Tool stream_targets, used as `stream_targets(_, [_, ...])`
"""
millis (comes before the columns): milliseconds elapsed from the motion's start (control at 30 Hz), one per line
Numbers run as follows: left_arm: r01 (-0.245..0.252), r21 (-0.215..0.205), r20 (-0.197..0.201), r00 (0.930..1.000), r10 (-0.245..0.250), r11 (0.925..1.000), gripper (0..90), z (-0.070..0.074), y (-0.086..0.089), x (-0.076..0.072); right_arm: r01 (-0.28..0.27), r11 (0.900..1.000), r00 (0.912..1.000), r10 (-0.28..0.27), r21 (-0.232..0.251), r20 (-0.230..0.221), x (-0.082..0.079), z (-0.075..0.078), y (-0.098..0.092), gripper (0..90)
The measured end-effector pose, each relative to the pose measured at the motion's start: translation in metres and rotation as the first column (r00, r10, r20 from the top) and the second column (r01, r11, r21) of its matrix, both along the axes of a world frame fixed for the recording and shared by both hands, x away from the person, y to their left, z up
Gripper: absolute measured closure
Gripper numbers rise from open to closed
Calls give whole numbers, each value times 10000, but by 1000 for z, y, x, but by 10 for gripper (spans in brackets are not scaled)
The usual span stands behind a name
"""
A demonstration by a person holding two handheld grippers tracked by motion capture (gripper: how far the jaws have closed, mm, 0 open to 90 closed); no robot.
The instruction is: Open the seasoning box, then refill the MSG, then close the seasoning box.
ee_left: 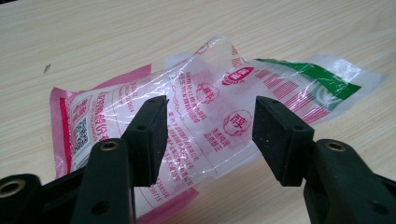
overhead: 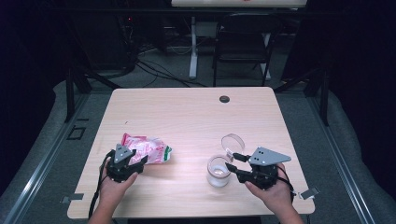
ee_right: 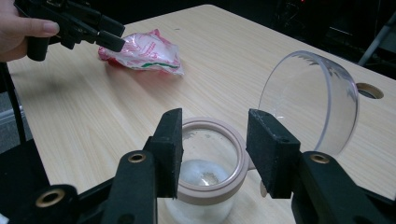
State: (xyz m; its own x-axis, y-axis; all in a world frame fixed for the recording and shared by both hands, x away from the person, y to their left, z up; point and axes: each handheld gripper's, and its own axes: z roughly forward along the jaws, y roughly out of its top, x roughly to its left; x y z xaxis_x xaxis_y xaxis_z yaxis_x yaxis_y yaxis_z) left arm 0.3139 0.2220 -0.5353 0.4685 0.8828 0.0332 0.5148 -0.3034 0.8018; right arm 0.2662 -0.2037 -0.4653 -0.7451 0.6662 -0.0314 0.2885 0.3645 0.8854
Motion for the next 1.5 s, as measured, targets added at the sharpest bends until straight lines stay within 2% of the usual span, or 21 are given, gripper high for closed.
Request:
stream_targets(67, [11, 17, -46, 10000, -11, 10000, 450, -1, -1, 1, 26, 10000, 10000, -26, 42, -37, 1, -1, 0, 562])
stream_targets(267, [127, 507, -5, 9999, -127, 9986, 424, -1, -7, -1, -49, 10000, 9999, 49, 43, -104, 3, -1, 1, 562])
stream_targets(767, [296, 861, 99, 9995, -306, 9958, 373, -3, -18, 2, 76, 9998, 10000, -76, 157, -32, 0, 2, -2, 560])
stream_targets(933, [617, 888, 355, 9972, -650, 9941, 353, 0, -24, -3, 14, 9999, 10000, -13, 120, -67, -1, 0, 0, 557])
stream_targets(1167, [1042, 1135, 396, 9932, -1093, 9881, 306, 0, -33, -9, -16, 9999, 10000, 16, 137, -24, -1, 1, 2, 553])
stream_targets(1300, [1334, 1538, 305, 9897, -1396, 9791, 298, -4, -40, -10, -13, 10000, 10000, 14, 87, -67, -2, 0, 1, 551])
stream_targets(1500, [1505, 1825, 206, 9874, -1568, 9716, 280, -8, -46, -7, -37, 10000, 10000, 38, 78, -60, -2, 0, 2, 548])
